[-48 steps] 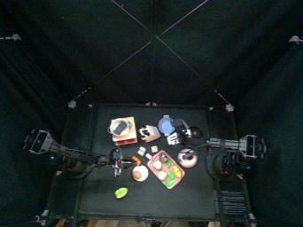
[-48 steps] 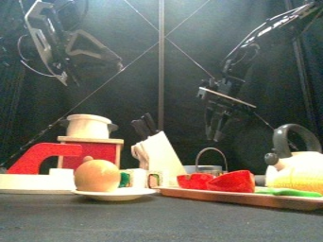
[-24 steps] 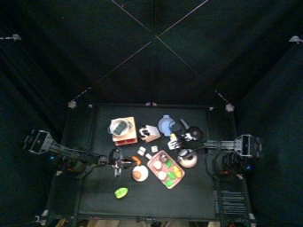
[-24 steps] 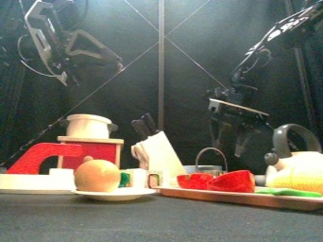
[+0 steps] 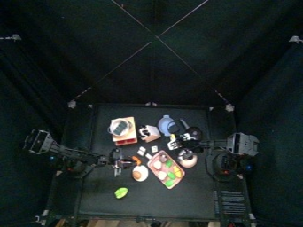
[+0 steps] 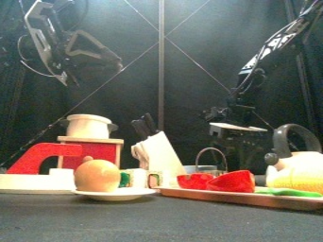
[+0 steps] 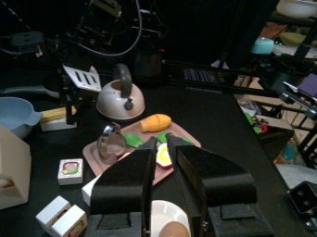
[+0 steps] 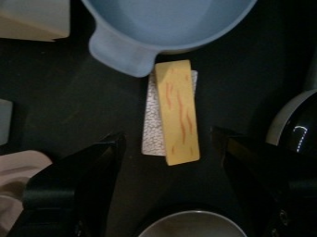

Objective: Grab egg sushi

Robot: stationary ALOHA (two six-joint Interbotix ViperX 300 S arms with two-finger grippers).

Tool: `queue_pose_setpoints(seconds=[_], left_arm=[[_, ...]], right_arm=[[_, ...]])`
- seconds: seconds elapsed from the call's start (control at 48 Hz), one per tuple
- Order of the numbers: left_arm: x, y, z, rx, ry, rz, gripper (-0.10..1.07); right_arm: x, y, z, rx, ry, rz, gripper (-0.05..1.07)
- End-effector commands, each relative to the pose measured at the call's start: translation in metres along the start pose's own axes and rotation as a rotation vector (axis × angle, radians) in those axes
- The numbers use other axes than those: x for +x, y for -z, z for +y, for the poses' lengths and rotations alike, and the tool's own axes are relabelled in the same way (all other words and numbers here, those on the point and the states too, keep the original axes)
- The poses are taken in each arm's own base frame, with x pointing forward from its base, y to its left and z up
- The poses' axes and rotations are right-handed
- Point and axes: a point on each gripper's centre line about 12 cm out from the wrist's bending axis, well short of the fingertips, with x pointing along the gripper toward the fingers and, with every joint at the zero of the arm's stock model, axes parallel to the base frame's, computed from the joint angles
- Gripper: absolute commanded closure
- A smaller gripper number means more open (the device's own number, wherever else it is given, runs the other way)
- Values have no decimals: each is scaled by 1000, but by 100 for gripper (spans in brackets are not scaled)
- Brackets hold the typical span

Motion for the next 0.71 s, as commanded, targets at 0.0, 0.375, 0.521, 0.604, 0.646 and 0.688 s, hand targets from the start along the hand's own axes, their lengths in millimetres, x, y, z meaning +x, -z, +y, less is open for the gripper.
queue_pose_setpoints(seconds=[0.0,0.375,0.521,0.604,0.646,0.688], left_arm=[[2,-5,-1,1,3,-18,36],[2,-5,-2,1,5,-18,36],[2,-5,-2,1,5,-18,36],[1,-5,-2,0,5,-19,36],[1,-5,-2,-1,4,-19,36],[2,-5,-2,1,5,-16,36]], right_arm=[[-2,-5,2,4,-24,-19,2],[8,-4,1,4,-32,-9,2],[11,-1,0,2,-24,0,4],[13,0,-1,1,-19,6,8],[13,0,0,0,-18,7,11],[14,0,-1,1,-15,9,14]])
